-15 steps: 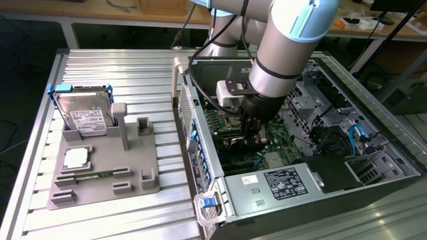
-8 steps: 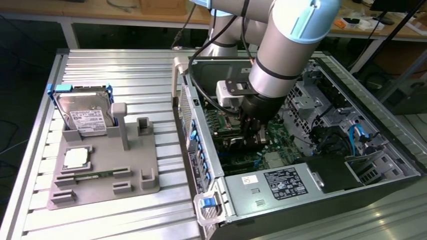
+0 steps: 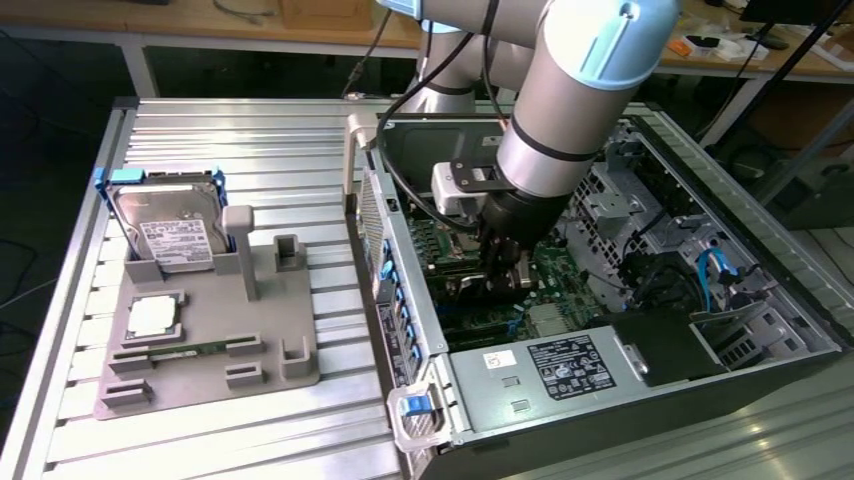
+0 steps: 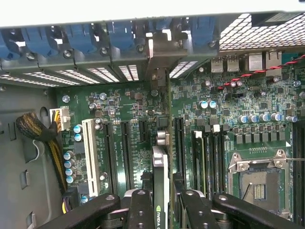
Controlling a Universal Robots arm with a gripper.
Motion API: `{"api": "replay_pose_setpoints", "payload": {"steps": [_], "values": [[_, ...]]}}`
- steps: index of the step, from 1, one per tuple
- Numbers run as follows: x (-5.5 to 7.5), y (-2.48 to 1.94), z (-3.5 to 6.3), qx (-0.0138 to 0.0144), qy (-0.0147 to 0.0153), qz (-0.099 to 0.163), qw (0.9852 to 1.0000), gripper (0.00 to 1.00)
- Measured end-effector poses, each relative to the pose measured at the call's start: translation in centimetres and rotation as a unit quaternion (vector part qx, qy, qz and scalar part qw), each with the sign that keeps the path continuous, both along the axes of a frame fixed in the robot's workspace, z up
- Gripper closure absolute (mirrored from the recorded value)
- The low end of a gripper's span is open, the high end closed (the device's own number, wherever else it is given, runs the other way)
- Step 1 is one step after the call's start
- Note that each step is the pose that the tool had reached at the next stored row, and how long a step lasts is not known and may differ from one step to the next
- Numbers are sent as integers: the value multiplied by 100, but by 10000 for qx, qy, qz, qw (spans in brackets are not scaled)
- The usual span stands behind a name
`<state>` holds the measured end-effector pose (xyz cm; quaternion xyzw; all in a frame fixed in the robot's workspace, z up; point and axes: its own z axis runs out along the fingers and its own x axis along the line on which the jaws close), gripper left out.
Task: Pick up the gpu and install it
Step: 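Insert the gpu into the slot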
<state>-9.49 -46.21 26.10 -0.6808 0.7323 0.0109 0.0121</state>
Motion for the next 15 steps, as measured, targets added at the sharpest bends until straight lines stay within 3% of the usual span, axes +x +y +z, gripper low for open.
{"api": "replay_pose_setpoints", "payload": {"steps": [4,7,15], "values": [[0,0,0,0,0,0,10000,73],[1,0,2,17,4,1,10000,73],[0,1,30,33,52,0,10000,73]]}}
